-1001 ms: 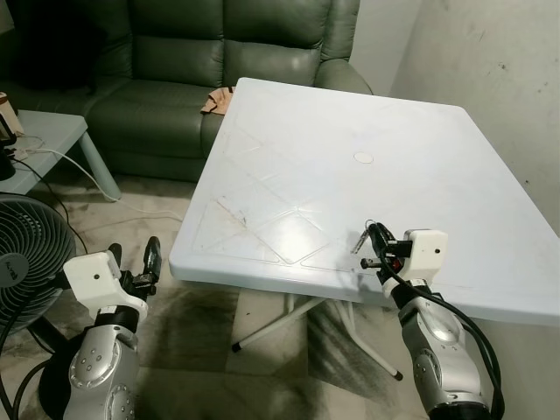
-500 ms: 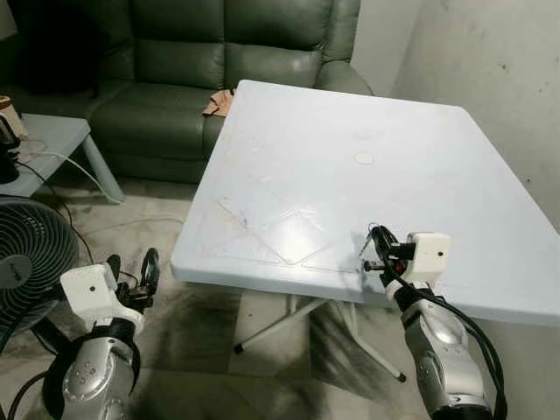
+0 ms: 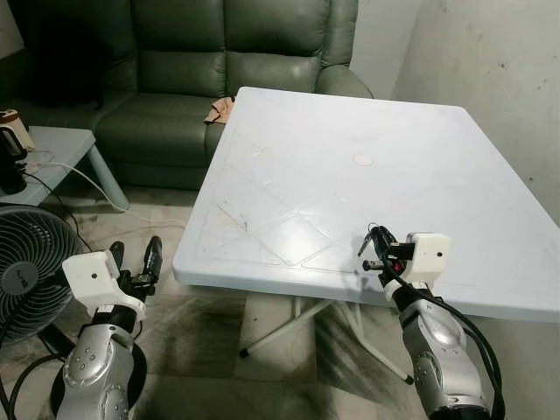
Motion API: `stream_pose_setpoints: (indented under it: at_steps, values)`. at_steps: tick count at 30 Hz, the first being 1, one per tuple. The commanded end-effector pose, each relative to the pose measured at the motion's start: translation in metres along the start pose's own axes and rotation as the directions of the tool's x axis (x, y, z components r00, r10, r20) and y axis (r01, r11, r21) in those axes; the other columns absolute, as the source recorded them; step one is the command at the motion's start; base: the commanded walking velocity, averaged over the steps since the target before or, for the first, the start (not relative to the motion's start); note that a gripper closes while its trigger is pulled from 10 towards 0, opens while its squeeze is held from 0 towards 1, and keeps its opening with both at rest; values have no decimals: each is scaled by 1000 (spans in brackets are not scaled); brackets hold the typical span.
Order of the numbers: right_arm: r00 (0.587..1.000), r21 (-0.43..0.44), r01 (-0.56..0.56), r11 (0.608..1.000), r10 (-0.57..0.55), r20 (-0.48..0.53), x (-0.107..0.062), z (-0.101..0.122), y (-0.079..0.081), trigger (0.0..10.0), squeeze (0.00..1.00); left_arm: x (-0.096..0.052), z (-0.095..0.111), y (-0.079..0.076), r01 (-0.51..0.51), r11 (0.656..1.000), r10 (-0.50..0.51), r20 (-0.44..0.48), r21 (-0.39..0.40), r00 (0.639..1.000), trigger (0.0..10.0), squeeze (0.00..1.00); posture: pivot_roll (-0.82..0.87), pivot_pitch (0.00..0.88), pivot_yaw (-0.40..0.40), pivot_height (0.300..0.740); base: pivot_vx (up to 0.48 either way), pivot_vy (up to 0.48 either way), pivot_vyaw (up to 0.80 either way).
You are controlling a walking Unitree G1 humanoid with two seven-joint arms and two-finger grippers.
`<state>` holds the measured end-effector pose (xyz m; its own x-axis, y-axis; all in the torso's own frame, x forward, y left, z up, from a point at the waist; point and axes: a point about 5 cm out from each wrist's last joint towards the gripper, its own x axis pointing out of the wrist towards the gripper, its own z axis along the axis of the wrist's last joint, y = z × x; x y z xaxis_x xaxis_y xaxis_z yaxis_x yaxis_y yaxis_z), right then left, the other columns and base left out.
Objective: Hang keys on a hook
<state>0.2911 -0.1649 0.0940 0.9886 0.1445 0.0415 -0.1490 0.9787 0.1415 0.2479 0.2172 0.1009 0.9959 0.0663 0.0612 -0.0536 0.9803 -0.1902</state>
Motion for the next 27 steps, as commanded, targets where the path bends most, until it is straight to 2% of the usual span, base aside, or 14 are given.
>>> stream_pose_setpoints:
  at_steps: [1,10,27]
  values:
    - [1000,-6,-1,1000,1,13,0,4,0,10000,0,1,-1,1,-7,1000,7,-6,2,1000,10000,0,-91,0,-10,732,0,0,0]
    - [1000,-16,-22,1000,23,21,7,8,2,10000,0,0,0,0,-17,1000,17,7,12,1000,10000,0,-73,0,-28,732,0,0,0]
    - [1000,-24,-27,999,28,14,7,7,1,10000,0,1,-1,1,-25,999,25,1,39,1000,10000,0,-77,0,-29,732,0,0,0]
